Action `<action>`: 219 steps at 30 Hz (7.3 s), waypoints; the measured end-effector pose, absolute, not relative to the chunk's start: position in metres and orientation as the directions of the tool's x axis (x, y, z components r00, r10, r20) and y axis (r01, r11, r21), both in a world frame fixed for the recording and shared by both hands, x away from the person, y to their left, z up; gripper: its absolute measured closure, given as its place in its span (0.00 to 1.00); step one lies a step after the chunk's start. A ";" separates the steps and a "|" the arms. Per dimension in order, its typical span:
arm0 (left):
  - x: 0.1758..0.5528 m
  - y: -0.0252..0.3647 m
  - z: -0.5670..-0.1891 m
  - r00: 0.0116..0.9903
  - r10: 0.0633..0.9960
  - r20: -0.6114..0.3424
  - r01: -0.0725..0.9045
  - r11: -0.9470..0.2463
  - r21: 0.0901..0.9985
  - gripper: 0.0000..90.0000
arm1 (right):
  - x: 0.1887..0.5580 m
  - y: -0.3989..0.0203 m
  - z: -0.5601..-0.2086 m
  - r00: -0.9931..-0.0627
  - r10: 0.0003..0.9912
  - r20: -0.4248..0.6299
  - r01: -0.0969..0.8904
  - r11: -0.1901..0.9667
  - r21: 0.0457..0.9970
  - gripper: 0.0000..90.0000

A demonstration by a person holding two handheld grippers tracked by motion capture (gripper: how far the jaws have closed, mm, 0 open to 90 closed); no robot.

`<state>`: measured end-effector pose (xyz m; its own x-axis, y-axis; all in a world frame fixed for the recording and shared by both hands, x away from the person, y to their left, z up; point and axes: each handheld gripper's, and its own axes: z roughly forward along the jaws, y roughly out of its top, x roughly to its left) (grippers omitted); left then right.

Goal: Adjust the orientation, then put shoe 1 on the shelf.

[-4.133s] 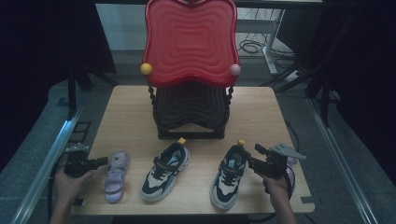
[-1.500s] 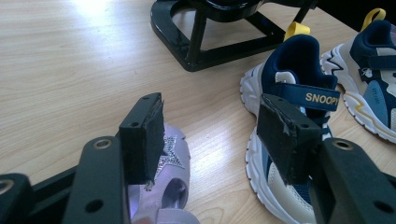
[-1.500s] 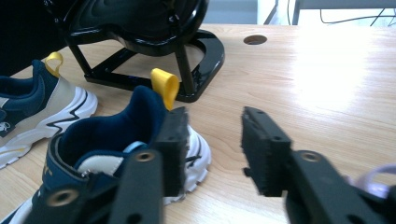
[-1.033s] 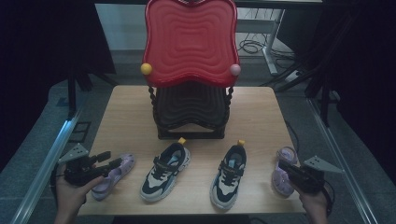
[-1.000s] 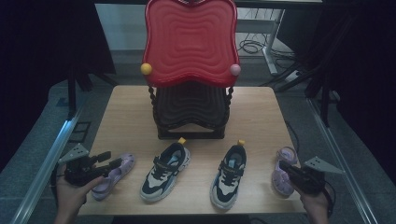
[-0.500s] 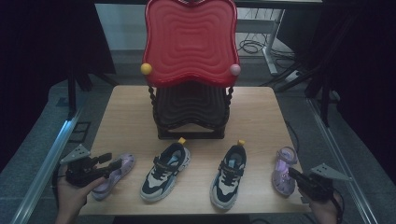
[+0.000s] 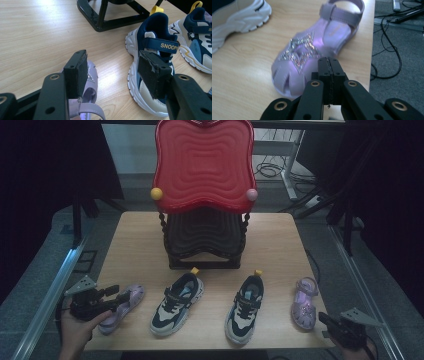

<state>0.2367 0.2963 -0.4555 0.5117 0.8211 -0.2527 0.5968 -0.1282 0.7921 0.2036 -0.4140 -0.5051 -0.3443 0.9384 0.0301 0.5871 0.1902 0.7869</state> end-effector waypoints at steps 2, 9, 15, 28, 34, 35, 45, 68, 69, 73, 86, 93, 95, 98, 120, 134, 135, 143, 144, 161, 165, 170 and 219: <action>0.237 0.296 -0.456 0.512 0.821 -0.254 0.598 -0.129 0.791 0.46 | 0.201 -0.416 -0.508 -0.349 0.937 0.030 0.592 0.196 0.782 1.00; 0.239 0.292 -0.460 0.513 0.819 -0.255 0.608 -0.137 0.782 0.46 | 0.202 -0.413 -0.514 -0.376 0.926 0.019 0.601 0.228 0.766 1.00; 0.239 0.289 -0.462 0.520 0.816 -0.250 0.611 -0.151 0.777 0.46 | 0.206 -0.404 -0.511 -0.406 0.914 -0.005 0.593 0.267 0.760 1.00; 0.239 0.293 -0.464 0.513 0.819 -0.255 0.620 -0.149 0.770 0.46 | 0.210 -0.392 -0.512 -0.439 0.898 -0.006 0.581 0.289 0.761 1.00; 0.240 0.293 -0.465 0.516 0.818 -0.256 0.625 -0.155 0.765 0.46 | 0.211 -0.386 -0.510 -0.447 0.894 -0.023 0.574 0.306 0.760 1.00; 0.240 0.293 -0.465 0.516 0.818 -0.255 0.625 -0.155 0.765 0.46 | 0.211 -0.384 -0.511 -0.453 0.891 -0.021 0.573 0.309 0.759 1.00; 0.240 0.296 -0.467 0.504 0.827 -0.249 0.622 -0.147 0.769 0.46 | 0.216 -0.365 -0.513 -0.480 0.876 -0.041 0.564 0.344 0.750 1.00; 0.239 0.303 -0.466 0.491 0.834 -0.252 0.620 -0.132 0.773 0.46 | 0.239 -0.337 -0.513 -0.453 0.890 -0.050 0.584 0.338 0.738 1.00; 0.239 0.303 -0.466 0.491 0.834 -0.252 0.620 -0.132 0.773 0.46 | 0.241 -0.336 -0.513 -0.448 0.893 -0.043 0.588 0.331 0.738 1.00; 0.241 0.303 -0.469 0.489 0.834 -0.254 0.630 -0.136 0.765 0.46 | 0.249 -0.330 -0.513 -0.430 0.902 -0.040 0.603 0.320 0.731 1.00; 0.240 0.302 -0.469 0.492 0.833 -0.253 0.630 -0.140 0.764 0.46 | 0.256 -0.318 -0.512 -0.384 0.922 -0.051 0.636 0.304 0.709 1.00; 0.237 0.305 -0.470 0.488 0.835 -0.254 0.632 -0.137 0.763 0.46 | 0.249 -0.325 -0.494 -0.401 0.916 0.012 0.591 0.249 0.767 0.99; 0.236 0.307 -0.469 0.481 0.839 -0.254 0.631 -0.131 0.765 0.46 | 0.247 -0.331 -0.487 -0.400 0.916 0.028 0.575 0.227 0.786 0.99; 0.235 0.310 -0.466 0.476 0.842 -0.253 0.626 -0.122 0.770 0.46 | 0.243 -0.341 -0.479 -0.395 0.918 0.038 0.563 0.209 0.800 0.98; 0.229 0.322 -0.456 0.457 0.851 -0.259 0.613 -0.090 0.785 0.46 | 0.214 -0.373 -0.474 -0.412 0.909 0.060 0.525 0.183 0.831 0.66; 0.210 0.328 -0.460 0.455 0.852 -0.258 0.608 -0.085 0.789 0.48 | 0.200 -0.388 -0.475 -0.418 0.906 0.063 0.515 0.180 0.838 0.59; 0.209 0.328 -0.460 0.459 0.851 -0.256 0.605 -0.088 0.792 0.48 | 0.200 -0.389 -0.476 -0.415 0.908 0.065 0.515 0.175 0.839 0.58; 0.204 0.324 -0.458 0.501 0.829 -0.247 0.602 -0.130 0.788 0.55 | 0.205 -0.392 -0.482 -0.401 0.910 0.108 0.521 0.130 0.843 0.57; 0.202 0.322 -0.461 0.509 0.824 -0.249 0.612 -0.143 0.778 0.55 | 0.206 -0.389 -0.482 -0.409 0.907 0.097 0.518 0.144 0.843 0.57; 0.207 0.316 -0.506 0.516 0.821 -0.245 0.676 -0.214 0.705 0.73 | 0.211 -0.382 -0.484 -0.404 0.909 0.098 0.525 0.143 0.839 0.58; 0.207 0.317 -0.508 0.519 0.817 -0.253 0.675 -0.210 0.707 0.82 | 0.209 -0.386 -0.482 -0.403 0.910 0.102 0.524 0.138 0.841 0.58; 0.208 0.317 -0.510 0.535 0.800 -0.273 0.677 -0.213 0.704 0.89 | 0.205 -0.394 -0.476 -0.406 0.908 0.104 0.517 0.134 0.846 0.60; 0.211 0.328 -0.510 0.529 0.783 -0.326 0.682 -0.164 0.713 0.96 | 0.229 -0.412 -0.503 -0.449 0.832 0.326 0.674 0.077 0.734 0.95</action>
<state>0.2106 0.3278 -0.5097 0.5289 0.7835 -0.3263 0.6820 -0.1635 0.7128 0.2285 -0.4117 -0.5035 -0.4492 0.8320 0.3257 0.6744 0.0766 0.7344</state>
